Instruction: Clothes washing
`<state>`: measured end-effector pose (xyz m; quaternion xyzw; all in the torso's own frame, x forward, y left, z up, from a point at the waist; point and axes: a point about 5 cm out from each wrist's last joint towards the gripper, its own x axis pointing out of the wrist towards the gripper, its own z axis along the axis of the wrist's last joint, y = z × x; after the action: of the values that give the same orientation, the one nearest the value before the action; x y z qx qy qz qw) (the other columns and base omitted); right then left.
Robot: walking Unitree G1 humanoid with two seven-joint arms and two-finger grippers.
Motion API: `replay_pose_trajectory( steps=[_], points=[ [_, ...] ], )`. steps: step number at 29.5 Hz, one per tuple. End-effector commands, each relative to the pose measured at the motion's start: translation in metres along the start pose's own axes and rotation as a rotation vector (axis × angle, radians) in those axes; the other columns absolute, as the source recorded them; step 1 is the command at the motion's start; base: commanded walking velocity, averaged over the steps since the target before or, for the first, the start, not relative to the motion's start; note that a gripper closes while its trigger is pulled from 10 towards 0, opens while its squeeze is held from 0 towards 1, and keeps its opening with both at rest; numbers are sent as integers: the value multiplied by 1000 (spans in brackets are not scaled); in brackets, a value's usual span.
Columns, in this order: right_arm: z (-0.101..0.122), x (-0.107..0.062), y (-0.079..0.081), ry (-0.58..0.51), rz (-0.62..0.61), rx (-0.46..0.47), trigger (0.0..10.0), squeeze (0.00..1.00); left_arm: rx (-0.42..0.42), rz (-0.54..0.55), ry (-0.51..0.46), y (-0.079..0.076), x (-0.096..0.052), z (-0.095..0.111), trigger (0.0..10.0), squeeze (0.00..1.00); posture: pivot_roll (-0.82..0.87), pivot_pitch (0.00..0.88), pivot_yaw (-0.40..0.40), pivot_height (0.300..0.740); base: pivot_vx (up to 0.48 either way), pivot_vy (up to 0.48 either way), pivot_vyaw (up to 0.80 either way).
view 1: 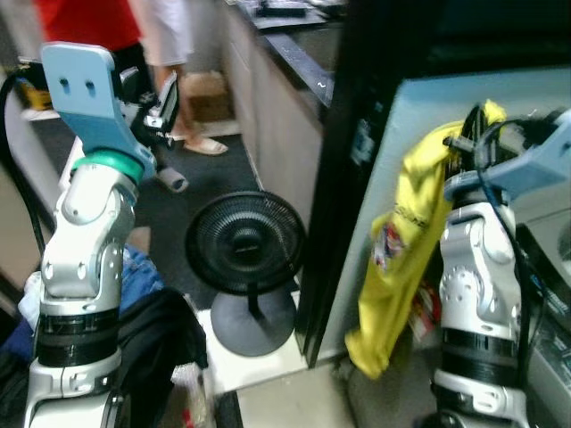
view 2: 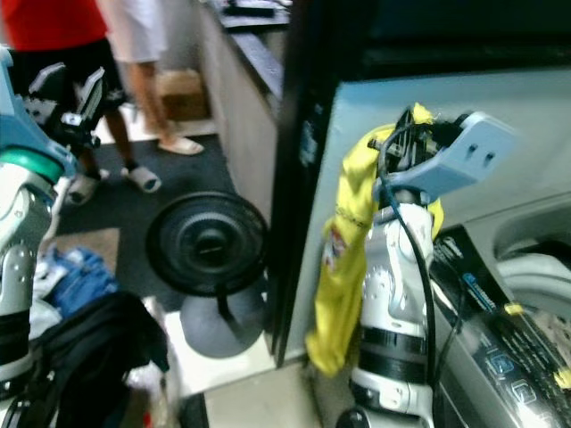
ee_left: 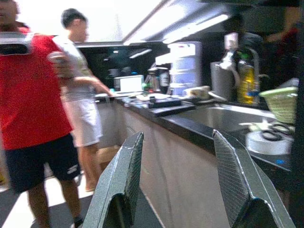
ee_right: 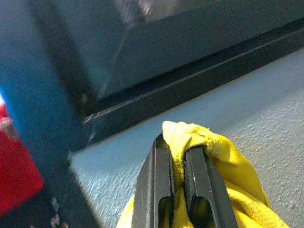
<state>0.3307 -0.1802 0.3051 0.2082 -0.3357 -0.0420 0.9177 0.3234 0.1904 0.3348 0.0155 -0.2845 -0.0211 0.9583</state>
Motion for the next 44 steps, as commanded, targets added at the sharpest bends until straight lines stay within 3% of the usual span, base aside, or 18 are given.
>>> replay_pose_trajectory(
  steps=[1, 3, 4, 5, 7, 13, 20, 35, 39, 44],
  points=[
    [7, 2, 0, -30, -4, 57, 10000, 0, -5, 1, 17, 2, 1, -1, 10000, 0, 99, 0, 71, 740, 0, 0, -800],
    [14, 4, 4, -60, 7, 157, 10000, 0, -6, -1, 18, 2, 1, -1, 10000, 0, 103, 0, 75, 740, 0, 0, -800],
    [14, 4, 4, -60, 7, 157, 10000, 0, -6, -1, 18, 2, 1, -1, 10000, 0, 103, 0, 75, 740, 0, 0, -800],
    [21, 6, 6, -86, 9, 255, 10000, 0, -7, -3, 19, 2, 2, -1, 10000, 0, 105, 0, 76, 740, 0, 0, -800],
    [28, 9, 4, -109, 3, 345, 10000, 0, -7, -3, 21, 3, 2, -1, 10000, 0, 107, 0, 78, 740, 0, 0, -800],
    [40, 13, 5, -139, 45, 443, 10000, 0, -7, -6, 32, 3, 2, -3, 10000, 0, 109, 4, 82, 740, 0, 0, -800],
    [43, 12, 11, -140, 108, 467, 10000, 0, -10, -12, 42, 1, 1, -5, 10000, 0, 110, 7, 81, 740, 0, 0, -800],
    [39, 11, 16, -108, 152, 430, 10000, 0, -15, -12, 46, 1, -1, -6, 10000, 0, 111, 1, 74, 740, 0, 0, -800],
    [36, 7, 30, -81, 252, 424, 10000, 0, -14, -12, 48, 0, -1, -7, 10000, 0, 114, 0, 72, 740, 0, 0, -800],
    [35, 6, 33, -76, 271, 436, 10000, 0, -14, -13, 49, 0, -1, -8, 10000, 0, 114, 0, 72, 740, 0, 0, -800]
  ],
)
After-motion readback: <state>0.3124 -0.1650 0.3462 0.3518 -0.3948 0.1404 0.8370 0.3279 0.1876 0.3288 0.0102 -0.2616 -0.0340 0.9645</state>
